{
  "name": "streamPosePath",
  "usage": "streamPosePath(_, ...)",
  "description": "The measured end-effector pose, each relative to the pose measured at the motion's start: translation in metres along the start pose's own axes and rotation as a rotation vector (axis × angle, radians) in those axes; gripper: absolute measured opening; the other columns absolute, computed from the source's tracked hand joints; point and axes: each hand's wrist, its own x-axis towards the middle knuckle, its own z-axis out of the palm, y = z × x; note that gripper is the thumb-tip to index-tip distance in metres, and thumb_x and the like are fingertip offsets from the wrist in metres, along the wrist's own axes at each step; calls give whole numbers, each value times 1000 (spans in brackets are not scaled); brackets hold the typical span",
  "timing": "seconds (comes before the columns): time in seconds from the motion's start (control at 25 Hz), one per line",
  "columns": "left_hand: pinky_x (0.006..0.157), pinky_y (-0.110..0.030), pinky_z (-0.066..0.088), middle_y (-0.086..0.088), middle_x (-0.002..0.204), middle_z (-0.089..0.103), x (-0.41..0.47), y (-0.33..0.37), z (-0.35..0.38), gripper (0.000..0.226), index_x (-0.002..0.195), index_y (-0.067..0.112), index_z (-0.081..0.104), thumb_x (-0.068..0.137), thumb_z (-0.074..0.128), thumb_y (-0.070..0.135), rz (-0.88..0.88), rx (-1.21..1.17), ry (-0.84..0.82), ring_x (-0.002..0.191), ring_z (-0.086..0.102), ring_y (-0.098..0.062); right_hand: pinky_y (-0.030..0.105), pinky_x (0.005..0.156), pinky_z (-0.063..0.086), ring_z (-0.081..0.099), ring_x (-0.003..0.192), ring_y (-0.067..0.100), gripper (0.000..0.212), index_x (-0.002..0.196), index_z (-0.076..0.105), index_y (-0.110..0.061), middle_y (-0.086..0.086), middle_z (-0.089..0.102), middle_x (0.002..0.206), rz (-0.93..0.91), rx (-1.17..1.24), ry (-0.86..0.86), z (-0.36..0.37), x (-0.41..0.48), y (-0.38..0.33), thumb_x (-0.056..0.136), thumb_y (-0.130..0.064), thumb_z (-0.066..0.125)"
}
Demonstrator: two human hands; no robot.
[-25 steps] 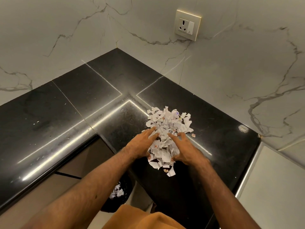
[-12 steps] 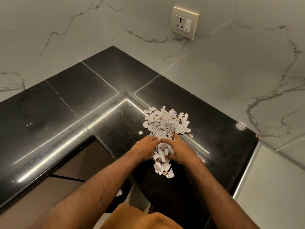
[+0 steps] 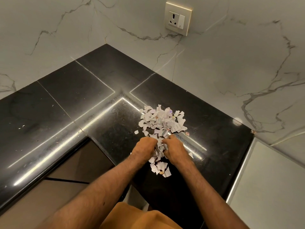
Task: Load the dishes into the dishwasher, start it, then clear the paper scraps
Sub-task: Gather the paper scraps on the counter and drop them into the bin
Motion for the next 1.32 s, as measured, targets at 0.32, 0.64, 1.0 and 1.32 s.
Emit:
streamPosePath(0.32, 86, -42, 60, -9, 100, 68, -3, 8, -4, 13, 102, 11, 66, 100, 54, 7, -43, -36, 36, 93, 67, -26, 23, 73, 49, 59, 96, 22, 20, 114, 77, -22, 0, 56, 105, -29, -9, 22, 1, 2, -6, 96, -18, 70)
streamPosePath(0.64, 85, -43, 60, -11, 92, 70, -9, 7, -30, 12, 93, 10, 71, 96, 59, 10, -16, -157, 137, 90, 69, -30, 31, 71, 53, 64, 87, 21, 16, 102, 77, -13, 4, 65, 97, 58, -17, 54, -39, -4, -25, 95, -4, 66)
streamPosePath(1.0, 85, -40, 60, -9, 92, 73, -63, -57, -42, 17, 96, 14, 74, 94, 57, 9, -147, -254, 250, 88, 70, -29, 36, 81, 56, 66, 89, 27, 16, 102, 77, -9, 10, 71, 98, -90, -83, 2, -22, 4, -100, 91, -6, 66)
streamPosePath(1.32, 78, -31, 54, -7, 96, 76, -149, -171, -13, 14, 96, 20, 75, 86, 67, 14, -434, -345, 243, 93, 71, -28, 34, 77, 46, 62, 91, 30, 15, 106, 74, -10, 8, 58, 103, -306, -198, -127, 62, 4, -210, 98, -20, 65)
